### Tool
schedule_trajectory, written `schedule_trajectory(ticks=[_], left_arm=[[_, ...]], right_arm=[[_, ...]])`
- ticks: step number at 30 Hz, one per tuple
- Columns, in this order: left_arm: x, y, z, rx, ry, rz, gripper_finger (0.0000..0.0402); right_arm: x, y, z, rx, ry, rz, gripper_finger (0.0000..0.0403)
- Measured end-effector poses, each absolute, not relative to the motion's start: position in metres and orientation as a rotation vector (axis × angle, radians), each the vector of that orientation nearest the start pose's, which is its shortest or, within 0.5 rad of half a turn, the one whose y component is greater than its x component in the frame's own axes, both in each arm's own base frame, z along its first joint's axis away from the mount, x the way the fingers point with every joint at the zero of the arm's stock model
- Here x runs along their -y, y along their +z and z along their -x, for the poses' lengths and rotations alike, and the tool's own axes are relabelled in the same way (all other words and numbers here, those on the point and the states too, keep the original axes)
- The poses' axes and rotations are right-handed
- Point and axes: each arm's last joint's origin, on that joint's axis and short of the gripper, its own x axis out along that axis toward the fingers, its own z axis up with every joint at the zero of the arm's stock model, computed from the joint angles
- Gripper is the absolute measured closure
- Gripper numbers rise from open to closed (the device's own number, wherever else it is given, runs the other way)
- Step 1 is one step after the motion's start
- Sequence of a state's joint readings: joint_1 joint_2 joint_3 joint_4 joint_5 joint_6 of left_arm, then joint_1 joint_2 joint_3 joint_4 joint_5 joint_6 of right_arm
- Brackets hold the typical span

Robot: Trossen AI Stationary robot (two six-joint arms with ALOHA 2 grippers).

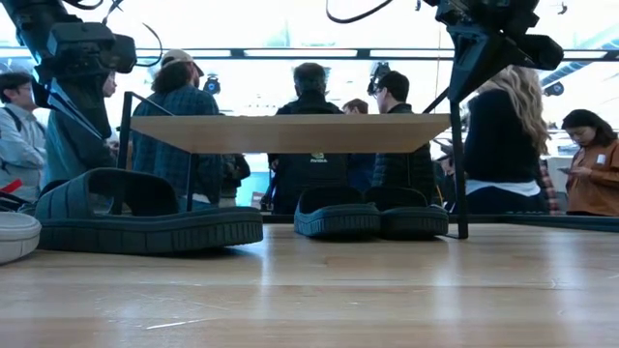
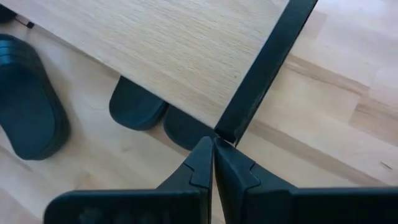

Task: Pick and place slides into the shelf
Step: Put the bottom black slide under the shelf

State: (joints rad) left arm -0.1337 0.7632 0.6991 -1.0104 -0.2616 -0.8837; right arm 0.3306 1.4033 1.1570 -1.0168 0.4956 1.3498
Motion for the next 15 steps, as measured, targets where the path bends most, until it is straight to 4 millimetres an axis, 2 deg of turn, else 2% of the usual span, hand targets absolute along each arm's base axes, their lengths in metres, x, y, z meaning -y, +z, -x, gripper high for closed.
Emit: schedule_trajectory(ticks=[5, 10, 15], left_arm=[[0.011, 0.248, -0.122, -0.926, 0.523, 0.61, 0.0388], [0.013, 0.26, -0.116, -0.863, 0.485, 0.594, 0.0388], [0.025, 0.272, -0.113, -0.855, 0.337, 0.632, 0.0389]], right_arm=[[-0.078, 0.276, -0.246, -0.851, -0.794, -0.702, 0.0394], [-0.094, 0.285, -0.243, -0.826, -0.725, -0.658, 0.0394], [-0.11, 0.292, -0.243, -0.811, -0.598, -0.592, 0.0394]])
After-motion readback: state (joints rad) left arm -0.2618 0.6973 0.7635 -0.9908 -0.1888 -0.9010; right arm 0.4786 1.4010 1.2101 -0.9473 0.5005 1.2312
